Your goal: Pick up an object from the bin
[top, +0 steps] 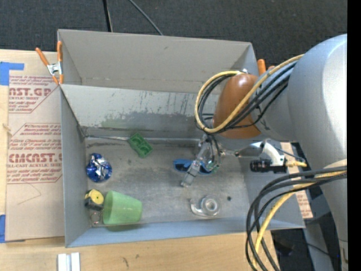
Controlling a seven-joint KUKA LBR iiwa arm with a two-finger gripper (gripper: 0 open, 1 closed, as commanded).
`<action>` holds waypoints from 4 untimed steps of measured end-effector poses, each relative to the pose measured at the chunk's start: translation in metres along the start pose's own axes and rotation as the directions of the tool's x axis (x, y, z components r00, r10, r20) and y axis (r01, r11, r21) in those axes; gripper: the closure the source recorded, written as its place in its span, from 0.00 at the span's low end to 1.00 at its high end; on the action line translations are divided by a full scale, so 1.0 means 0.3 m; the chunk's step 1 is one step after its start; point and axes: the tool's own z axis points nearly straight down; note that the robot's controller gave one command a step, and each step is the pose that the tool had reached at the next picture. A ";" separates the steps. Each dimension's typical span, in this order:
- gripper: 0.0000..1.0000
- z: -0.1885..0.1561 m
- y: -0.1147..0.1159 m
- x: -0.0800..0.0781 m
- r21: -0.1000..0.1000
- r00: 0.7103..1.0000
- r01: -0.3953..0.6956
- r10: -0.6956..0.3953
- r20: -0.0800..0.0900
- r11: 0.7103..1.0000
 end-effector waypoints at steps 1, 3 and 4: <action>0.00 0.002 0.000 0.000 0.001 1.000 0.001 -0.001 0.001 1.000; 1.00 -0.215 0.006 -0.005 -0.004 1.000 0.002 -0.002 0.007 1.000; 1.00 -0.402 0.011 -0.009 -0.004 1.000 0.004 -0.004 0.008 1.000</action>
Offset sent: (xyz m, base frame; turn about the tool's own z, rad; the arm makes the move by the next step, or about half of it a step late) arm 0.0000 0.0000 0.0000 0.0000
